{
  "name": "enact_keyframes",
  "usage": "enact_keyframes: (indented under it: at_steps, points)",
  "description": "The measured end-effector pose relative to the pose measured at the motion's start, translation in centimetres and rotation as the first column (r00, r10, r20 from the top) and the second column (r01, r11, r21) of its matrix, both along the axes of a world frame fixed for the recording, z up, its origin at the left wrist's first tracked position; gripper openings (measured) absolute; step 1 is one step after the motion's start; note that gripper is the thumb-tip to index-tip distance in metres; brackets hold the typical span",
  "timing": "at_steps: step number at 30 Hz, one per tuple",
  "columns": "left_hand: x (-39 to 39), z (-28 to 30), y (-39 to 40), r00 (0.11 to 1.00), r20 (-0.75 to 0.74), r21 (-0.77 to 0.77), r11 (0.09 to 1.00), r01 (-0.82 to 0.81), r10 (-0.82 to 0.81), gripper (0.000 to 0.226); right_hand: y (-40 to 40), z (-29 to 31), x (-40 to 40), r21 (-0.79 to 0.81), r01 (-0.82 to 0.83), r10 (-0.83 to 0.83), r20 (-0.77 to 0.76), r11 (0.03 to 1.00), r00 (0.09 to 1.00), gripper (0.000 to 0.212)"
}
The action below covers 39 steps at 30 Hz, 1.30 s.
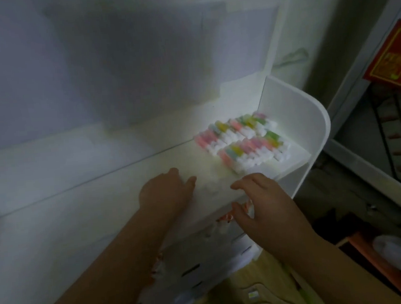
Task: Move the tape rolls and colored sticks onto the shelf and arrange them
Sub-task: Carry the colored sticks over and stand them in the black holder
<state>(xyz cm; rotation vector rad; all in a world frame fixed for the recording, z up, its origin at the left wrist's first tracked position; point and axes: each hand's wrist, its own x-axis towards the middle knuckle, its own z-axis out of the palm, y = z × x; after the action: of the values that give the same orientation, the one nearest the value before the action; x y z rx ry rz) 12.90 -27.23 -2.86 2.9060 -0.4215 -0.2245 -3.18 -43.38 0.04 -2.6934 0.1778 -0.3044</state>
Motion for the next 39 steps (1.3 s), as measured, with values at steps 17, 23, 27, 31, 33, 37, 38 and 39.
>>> enact_keyframes:
  at_steps: [17, 23, 27, 31, 33, 37, 38, 39]
  points:
    - [-1.7, 3.7, -0.9, 0.974, 0.049, -0.401, 0.898, -0.182, 0.22, 0.038, -5.0, -0.3, 19.3, -0.206, -0.307, 0.27, -0.19, 0.929, 0.944, 0.026]
    - [-3.1, 4.7, -0.2, 0.947, 0.114, -0.509, 0.836, -0.204, 0.301, 0.038, -3.6, -0.1, 21.3, -0.386, -0.305, 0.229, -0.23, 0.871, 0.946, 0.018]
    - [-3.5, 4.9, -0.1, 0.94, 0.125, -0.518, 0.829, -0.212, 0.319, 0.039, -2.7, -0.2, 21.6, -0.418, -0.266, 0.206, -0.183, 0.869, 0.961, 0.018]
    - [-3.9, 4.8, 0.2, 0.933, 0.113, -0.53, 0.815, -0.234, 0.341, 0.038, -1.9, -0.4, 21.8, -0.413, -0.257, 0.191, -0.193, 0.874, 0.962, 0.019]
    - [-4.2, 5.0, 0.3, 0.922, 0.107, -0.571, 0.782, -0.249, 0.371, 0.036, -1.5, -0.4, 21.9, -0.42, -0.248, 0.174, -0.207, 0.873, 0.963, 0.022]
    - [-4.7, 5.3, 0.2, 0.896, 0.075, -0.662, 0.694, -0.283, 0.437, 0.03, -0.8, -0.6, 21.8, -0.415, -0.24, 0.165, -0.208, 0.878, 0.964, 0.02]
    - [-4.9, 5.3, 0.2, 0.892, 0.065, -0.675, 0.678, -0.29, 0.447, 0.028, -0.8, -0.6, 21.9, -0.399, -0.234, 0.164, -0.201, 0.887, 0.966, 0.02]
    - [-5.0, 5.3, 0.4, 0.888, 0.053, -0.681, 0.667, -0.302, 0.456, 0.027, -0.8, -0.7, 22.1, -0.38, -0.231, 0.168, -0.191, 0.896, 0.967, 0.019]
